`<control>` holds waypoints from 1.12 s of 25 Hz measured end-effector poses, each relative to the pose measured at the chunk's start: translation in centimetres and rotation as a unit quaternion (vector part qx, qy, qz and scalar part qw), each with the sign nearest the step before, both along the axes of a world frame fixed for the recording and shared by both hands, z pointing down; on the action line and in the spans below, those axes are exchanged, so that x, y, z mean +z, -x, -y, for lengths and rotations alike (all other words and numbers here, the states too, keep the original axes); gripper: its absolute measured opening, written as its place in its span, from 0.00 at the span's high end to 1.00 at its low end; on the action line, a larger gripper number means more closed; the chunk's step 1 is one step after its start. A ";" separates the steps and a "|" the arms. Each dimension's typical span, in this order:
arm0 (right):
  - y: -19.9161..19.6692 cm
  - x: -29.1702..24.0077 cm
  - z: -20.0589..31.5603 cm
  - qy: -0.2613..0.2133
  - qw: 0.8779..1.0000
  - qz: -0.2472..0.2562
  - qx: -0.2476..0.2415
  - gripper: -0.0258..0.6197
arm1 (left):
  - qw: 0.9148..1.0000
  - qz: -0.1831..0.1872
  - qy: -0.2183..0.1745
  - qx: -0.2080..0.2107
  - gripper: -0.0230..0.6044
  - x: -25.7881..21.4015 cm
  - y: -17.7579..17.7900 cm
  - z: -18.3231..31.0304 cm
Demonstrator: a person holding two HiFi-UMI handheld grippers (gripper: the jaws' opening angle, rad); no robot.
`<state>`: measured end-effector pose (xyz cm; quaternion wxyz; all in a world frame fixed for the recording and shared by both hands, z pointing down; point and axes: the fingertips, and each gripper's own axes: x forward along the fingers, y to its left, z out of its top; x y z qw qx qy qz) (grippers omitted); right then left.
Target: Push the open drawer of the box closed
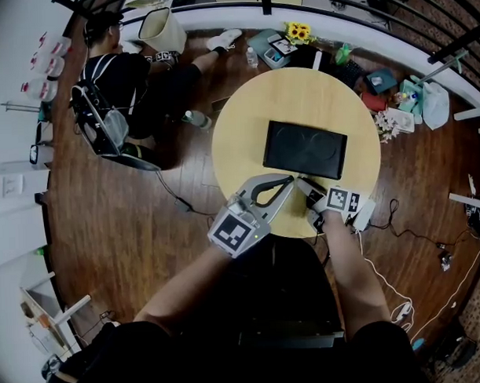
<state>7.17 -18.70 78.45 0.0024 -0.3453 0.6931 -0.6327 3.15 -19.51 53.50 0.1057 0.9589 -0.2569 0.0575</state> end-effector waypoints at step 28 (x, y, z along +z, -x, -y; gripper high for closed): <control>-1.3 -21.2 -6.8 -0.359 0.920 -0.138 -0.075 0.95 | 1.000 -0.012 0.001 -0.012 0.93 -5.5 -0.2 -8.5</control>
